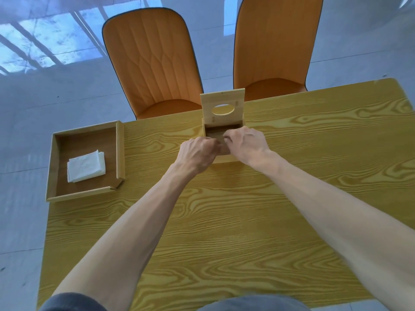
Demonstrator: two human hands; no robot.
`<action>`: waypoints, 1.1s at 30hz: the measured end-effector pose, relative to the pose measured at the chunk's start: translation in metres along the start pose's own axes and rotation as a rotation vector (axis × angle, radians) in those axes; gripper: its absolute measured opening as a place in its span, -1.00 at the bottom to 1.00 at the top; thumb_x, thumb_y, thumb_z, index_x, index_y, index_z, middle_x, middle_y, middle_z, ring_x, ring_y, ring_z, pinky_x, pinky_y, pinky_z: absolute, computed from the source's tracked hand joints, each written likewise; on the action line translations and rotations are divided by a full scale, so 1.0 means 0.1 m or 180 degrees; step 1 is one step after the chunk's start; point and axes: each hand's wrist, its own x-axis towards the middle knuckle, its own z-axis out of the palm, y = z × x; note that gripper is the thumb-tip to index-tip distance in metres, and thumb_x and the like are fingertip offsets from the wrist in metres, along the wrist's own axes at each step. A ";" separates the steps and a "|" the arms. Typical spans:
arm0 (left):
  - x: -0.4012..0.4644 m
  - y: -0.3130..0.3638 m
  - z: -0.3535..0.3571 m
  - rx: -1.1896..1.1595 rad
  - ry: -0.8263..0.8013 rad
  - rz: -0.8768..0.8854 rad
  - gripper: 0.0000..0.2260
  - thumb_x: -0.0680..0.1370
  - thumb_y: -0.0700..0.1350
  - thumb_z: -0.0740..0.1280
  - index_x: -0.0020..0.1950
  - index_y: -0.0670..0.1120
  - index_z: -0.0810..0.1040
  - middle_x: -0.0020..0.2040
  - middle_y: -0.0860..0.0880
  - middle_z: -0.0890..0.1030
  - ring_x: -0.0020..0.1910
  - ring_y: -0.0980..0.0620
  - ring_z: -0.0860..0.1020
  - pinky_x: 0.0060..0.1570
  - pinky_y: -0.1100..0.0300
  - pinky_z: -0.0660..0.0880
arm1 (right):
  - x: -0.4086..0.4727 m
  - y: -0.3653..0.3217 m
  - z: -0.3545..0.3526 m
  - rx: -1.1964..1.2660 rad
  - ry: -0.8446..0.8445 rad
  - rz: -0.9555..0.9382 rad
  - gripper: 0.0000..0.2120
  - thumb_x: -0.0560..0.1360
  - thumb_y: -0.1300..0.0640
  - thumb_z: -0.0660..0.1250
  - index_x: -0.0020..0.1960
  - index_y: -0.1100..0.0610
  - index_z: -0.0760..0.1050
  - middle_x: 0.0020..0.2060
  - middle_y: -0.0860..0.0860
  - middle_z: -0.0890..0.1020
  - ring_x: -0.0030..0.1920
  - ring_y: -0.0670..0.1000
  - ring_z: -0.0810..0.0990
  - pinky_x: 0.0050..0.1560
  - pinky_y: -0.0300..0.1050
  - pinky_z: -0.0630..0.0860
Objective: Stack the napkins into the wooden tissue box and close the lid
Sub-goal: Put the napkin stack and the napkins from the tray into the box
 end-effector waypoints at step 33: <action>-1.93 -3.00 -0.34 -0.2288 0.0777 -0.2769 -0.37 0.60 0.25 0.16 0.56 -0.06 0.21 0.49 -0.14 0.37 0.45 -0.14 0.36 0.40 -0.08 0.34 | 0.32 -3.37 0.57 0.1911 -0.0471 0.0035 -0.55 0.60 -0.03 0.23 0.40 0.19 0.41 0.22 0.16 0.60 0.28 0.16 0.51 0.29 0.11 0.44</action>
